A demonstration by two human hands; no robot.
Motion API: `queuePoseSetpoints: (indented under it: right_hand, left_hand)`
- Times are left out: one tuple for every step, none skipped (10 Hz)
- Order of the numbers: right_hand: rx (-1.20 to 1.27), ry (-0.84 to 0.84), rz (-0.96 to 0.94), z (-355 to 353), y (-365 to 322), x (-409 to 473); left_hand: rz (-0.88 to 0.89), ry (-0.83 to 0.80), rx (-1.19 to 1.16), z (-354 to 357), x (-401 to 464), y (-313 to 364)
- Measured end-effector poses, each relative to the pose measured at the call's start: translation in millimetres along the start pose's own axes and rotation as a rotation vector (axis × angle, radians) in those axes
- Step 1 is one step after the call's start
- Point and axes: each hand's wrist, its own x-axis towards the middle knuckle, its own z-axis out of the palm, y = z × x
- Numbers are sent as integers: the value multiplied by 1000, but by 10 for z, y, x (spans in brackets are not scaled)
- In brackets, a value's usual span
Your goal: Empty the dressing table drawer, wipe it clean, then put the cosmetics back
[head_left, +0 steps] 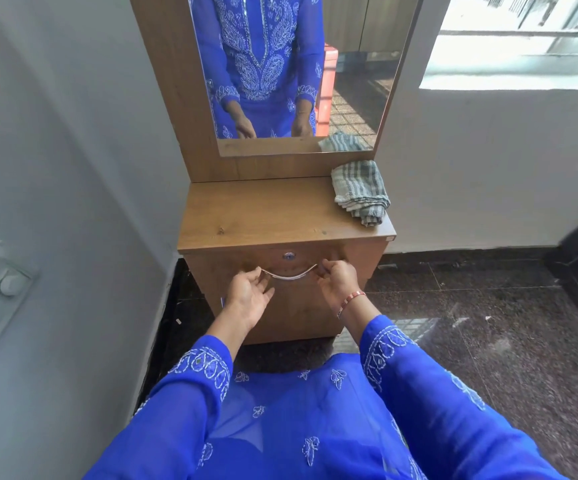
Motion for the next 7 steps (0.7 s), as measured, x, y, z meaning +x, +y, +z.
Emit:
queuePoseSetpoints:
  right_hand:
    - [-41,12,-44,62,5,25]
    - [-44,10,-61,92,2,-31]
    - [-112,0,-70,36,-14,-94]
    - [-207,-30,-76,24,-16,-264]
    - [-301,-69,-165,55,10,-382]
    - [-331,-121,-243,97,5,-619]
    - [-406,-95,-362,138,14,-777]
  left_hand:
    - [-33,-45,67,-6,52,81]
    - [-30,-61,97,-26,47,121]
    - [-14,-40,118,-32,39,96]
    - [24,-26,105,25,-75,75]
    - [89,-36,94,86,-246,62]
    - [145,-46,160,135,-473,70]
    - [221,-23,219,154,-576,94]
